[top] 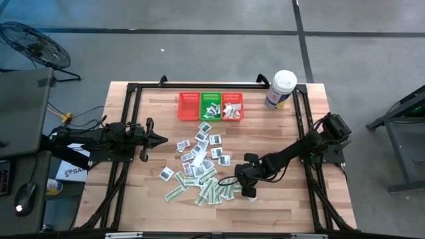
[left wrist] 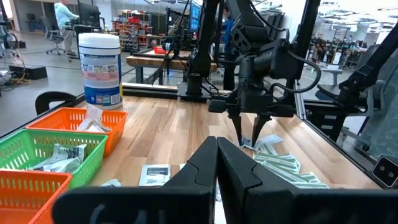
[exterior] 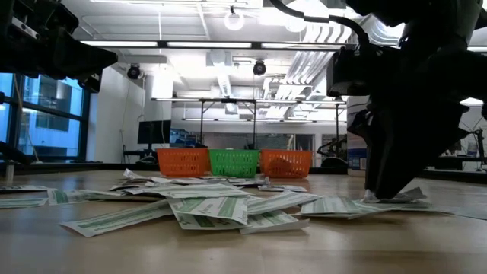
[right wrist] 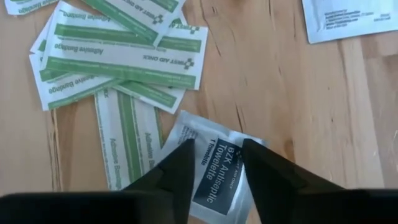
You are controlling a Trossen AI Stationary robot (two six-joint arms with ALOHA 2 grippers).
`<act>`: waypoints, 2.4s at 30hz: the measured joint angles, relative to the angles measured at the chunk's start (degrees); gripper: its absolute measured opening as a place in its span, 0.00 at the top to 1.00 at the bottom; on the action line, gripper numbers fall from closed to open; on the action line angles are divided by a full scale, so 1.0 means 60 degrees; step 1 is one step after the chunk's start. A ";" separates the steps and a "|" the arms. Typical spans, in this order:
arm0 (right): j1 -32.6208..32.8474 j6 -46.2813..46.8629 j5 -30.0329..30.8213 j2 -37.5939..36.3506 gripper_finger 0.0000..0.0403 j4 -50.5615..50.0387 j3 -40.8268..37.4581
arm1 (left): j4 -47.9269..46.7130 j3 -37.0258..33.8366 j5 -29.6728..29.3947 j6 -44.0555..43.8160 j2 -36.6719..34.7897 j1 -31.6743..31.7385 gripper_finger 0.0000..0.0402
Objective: Pick & Place First Aid Supplies
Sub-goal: Put the towelette pack into the green bin
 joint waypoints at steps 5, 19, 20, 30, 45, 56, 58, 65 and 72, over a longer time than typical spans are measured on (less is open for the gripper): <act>-0.0007 0.0014 -0.0067 0.0009 0.92 0.0085 0.0000 | 0.0000 0.0000 -0.0002 0.0000 0.0000 -0.0004 1.00; -0.0042 0.0386 0.0936 -0.0587 0.99 0.0523 -0.0048 | 0.0000 0.0000 -0.0003 0.0000 -0.0003 -0.0001 1.00; -0.0088 0.0421 0.1114 -0.0714 0.99 0.0442 -0.0076 | 0.0000 0.0000 0.0000 0.0000 0.0000 -0.0003 1.00; -0.1237 -0.0203 0.1573 -0.2387 1.00 0.0578 -0.0025 | 0.0000 0.0000 0.0000 0.0000 -0.0001 -0.0002 1.00; -0.3751 -0.2892 0.1020 -0.2975 1.00 0.0987 0.1132 | 0.0000 0.0000 -0.0002 0.0000 0.0000 -0.0001 1.00; -0.5118 -0.3665 0.0951 -0.1859 1.00 0.1050 0.2922 | 0.0000 0.0000 0.0000 0.0000 -0.0003 -0.0004 1.00; -0.5379 -0.3637 0.0759 -0.1485 1.00 0.1018 0.3256 | 0.0000 0.0000 0.0000 0.0000 -0.0003 -0.0001 1.00; -0.6153 -0.3311 0.0334 -0.0033 1.00 0.1042 0.4747 | 0.0000 0.0000 0.0000 0.0000 0.0000 -0.0004 1.00; -0.6806 -0.1044 -0.0033 0.1393 1.00 0.0834 0.5992 | 0.0000 0.0000 0.0000 0.0000 0.0000 0.0000 1.00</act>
